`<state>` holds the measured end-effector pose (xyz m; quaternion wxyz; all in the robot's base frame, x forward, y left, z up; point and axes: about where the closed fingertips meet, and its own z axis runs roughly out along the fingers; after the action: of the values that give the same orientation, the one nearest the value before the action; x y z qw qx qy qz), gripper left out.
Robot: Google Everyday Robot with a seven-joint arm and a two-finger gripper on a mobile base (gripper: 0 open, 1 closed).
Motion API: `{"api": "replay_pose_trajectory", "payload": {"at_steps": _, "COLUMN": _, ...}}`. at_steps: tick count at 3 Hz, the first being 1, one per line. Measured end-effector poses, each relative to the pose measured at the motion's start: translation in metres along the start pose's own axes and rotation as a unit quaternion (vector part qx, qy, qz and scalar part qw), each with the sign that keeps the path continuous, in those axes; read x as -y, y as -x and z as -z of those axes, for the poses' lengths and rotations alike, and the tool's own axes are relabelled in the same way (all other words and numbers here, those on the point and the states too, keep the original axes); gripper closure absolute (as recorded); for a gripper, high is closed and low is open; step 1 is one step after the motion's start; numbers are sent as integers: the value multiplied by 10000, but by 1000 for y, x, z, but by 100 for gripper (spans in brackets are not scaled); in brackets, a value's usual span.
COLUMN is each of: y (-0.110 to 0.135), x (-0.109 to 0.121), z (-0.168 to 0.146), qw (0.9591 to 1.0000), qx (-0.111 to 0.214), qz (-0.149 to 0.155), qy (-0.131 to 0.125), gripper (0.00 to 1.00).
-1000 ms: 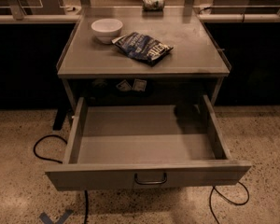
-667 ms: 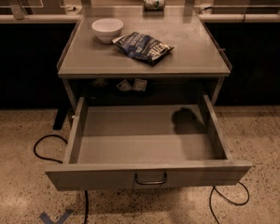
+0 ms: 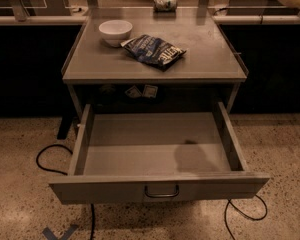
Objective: Place apple into top drawer
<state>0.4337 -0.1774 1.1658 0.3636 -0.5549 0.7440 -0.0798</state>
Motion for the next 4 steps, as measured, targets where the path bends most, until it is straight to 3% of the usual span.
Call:
{"api": "replay_pose_trajectory", "payload": {"at_steps": 1, "y": 0, "x": 0, "z": 0, "qw": 10000, "qx": -1, "qz": 1, "qy": 1, "gripper": 100}}
{"api": "replay_pose_trajectory", "payload": {"at_steps": 2, "y": -4, "x": -14, "z": -8, "qw": 10000, "qx": -62, "qz": -46, "qy": 61, "gripper": 100}}
{"api": "replay_pose_trajectory", "payload": {"at_steps": 3, "y": 7, "x": -54, "z": 9, "qw": 9997, "qx": 84, "qz": -193, "qy": -85, "gripper": 100}}
{"api": "replay_pose_trajectory", "payload": {"at_steps": 4, "y": 7, "x": -54, "z": 9, "qw": 9997, "qx": 84, "qz": -193, "qy": -85, "gripper": 100}}
